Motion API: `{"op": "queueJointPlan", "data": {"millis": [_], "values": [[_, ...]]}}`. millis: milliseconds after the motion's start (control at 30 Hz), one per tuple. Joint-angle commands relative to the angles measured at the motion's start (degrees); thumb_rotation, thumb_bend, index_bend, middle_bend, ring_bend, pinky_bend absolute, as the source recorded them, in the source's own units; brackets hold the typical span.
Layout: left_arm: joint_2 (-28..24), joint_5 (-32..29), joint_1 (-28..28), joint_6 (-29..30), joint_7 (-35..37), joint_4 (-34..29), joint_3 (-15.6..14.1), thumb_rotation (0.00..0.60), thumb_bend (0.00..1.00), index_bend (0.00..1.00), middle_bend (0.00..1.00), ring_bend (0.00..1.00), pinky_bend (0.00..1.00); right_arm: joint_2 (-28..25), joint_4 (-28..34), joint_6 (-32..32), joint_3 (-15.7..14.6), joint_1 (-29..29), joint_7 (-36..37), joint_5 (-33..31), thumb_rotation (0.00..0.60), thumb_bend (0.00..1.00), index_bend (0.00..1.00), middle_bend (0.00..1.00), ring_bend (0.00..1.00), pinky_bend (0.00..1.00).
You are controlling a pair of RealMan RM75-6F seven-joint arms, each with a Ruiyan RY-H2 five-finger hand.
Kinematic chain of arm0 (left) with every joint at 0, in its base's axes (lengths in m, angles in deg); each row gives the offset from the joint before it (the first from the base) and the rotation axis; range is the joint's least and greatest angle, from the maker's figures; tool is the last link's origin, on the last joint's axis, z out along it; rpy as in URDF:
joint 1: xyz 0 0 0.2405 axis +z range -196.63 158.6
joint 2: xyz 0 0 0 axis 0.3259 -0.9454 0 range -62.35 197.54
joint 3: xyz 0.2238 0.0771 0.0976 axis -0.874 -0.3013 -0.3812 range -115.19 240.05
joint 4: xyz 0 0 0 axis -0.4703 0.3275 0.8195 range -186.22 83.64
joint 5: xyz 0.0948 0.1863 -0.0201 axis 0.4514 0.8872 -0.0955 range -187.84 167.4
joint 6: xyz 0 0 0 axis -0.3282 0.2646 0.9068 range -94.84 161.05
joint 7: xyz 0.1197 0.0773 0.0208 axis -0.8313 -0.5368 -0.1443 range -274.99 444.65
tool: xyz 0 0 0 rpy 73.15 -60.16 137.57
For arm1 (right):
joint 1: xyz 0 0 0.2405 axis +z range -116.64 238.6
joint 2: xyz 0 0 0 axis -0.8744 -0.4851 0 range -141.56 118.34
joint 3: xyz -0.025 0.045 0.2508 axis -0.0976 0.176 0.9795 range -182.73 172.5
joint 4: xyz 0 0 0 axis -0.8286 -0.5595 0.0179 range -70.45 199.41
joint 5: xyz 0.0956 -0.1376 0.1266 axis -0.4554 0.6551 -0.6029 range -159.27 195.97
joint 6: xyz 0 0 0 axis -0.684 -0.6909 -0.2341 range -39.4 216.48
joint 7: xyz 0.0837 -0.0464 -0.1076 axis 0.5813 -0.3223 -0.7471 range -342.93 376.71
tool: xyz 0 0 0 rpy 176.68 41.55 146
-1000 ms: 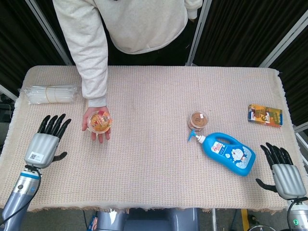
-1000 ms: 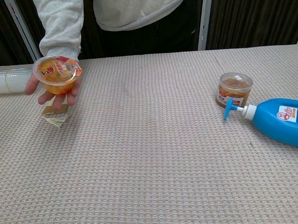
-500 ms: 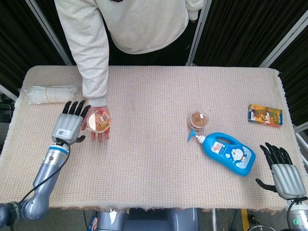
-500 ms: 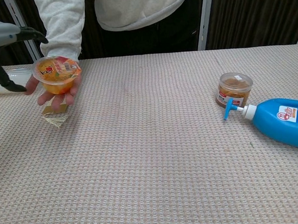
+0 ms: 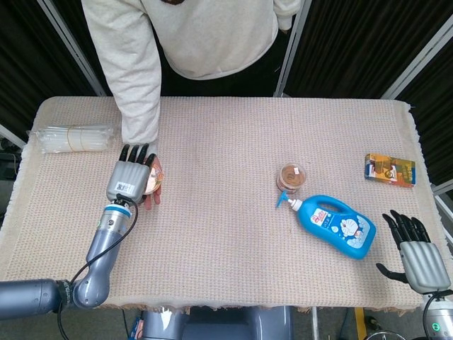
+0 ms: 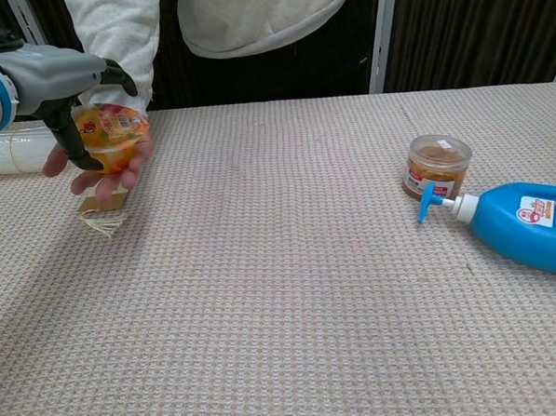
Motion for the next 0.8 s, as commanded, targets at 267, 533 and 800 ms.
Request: {"op": "queueJointPlan", "data": {"millis": [267, 533, 800], "values": [[2.59, -2.09, -2.21, 1.67, 0.27, 2.24, -1.37, 0.6, 0.39, 0.59, 0.36, 0.34, 0.4, -0.06, 0.2, 0.03, 0.0, -0.04, -0.07, -0.18, 0.6, 0.1, 0.05, 0.0, 0.0, 0.0], [2.75, 10.58, -1.35, 5.16, 7.63, 2.87, -2.77, 0.6, 0.53, 0.8, 0.55, 0.5, 0.52, -0.05, 0.19, 0.05, 0.01, -0.05, -0.05, -0.22, 0.6, 0.1, 0.05, 0.0, 0.0, 0.0], [-1.93, 19.97, 1.26, 7.26, 13.88, -4.17, -3.89, 0.6, 0.54, 0.8, 0.55, 0.51, 0.52, -0.08, 0.29, -0.09, 0.0, -0.14, -0.21, -0.28, 0.6, 0.1, 0.05, 0.0, 0.0, 0.0]]}}
